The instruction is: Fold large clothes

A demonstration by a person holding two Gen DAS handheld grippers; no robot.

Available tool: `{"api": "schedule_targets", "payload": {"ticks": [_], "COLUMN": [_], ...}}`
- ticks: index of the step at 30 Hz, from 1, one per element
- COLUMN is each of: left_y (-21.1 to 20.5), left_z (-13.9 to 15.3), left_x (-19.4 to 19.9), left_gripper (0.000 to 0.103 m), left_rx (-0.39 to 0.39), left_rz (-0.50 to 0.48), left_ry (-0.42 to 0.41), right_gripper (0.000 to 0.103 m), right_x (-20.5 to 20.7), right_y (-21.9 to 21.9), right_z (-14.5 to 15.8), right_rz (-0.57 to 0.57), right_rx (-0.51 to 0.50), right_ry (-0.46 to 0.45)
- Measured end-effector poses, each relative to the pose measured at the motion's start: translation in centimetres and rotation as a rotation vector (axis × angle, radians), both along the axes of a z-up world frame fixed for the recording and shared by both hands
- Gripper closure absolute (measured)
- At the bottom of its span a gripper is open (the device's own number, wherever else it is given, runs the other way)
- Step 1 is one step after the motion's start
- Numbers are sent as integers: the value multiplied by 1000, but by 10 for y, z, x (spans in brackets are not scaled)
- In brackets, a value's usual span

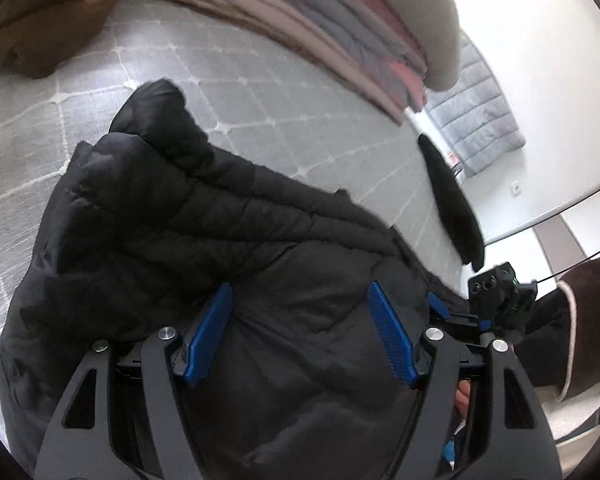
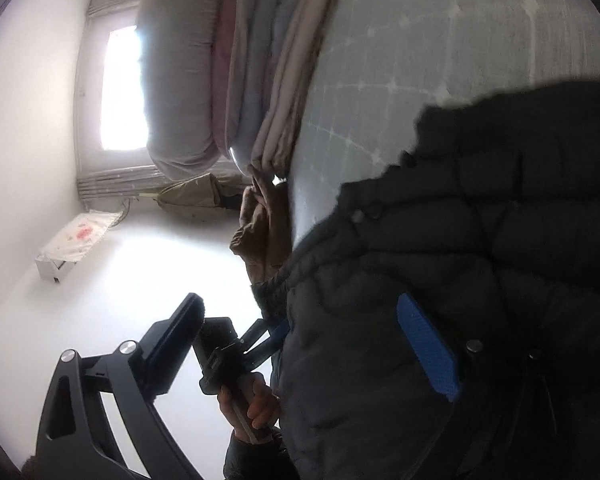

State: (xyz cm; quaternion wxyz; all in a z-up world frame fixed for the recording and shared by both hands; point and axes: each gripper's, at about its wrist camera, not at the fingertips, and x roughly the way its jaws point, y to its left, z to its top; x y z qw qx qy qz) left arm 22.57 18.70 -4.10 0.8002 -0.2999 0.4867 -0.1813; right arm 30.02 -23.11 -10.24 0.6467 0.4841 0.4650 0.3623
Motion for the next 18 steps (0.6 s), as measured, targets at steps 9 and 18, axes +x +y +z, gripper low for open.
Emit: {"api": "schedule_targets", "payload": {"ticks": [9,18], "left_y": [-9,-29], "left_z": [71,92], "left_x": [-66,-150], "left_gripper": [36,26], "left_rx": [277,665], "left_rz": [66,70], "left_ry": [-312,-414], "right_gripper": [7,7], "right_x": [-120,-209], "right_y": [-21,-27], "right_z": [99,99], "right_rz": [-80,-169], "right_rx": [-366,-501], "right_ry": [-273,-330]}}
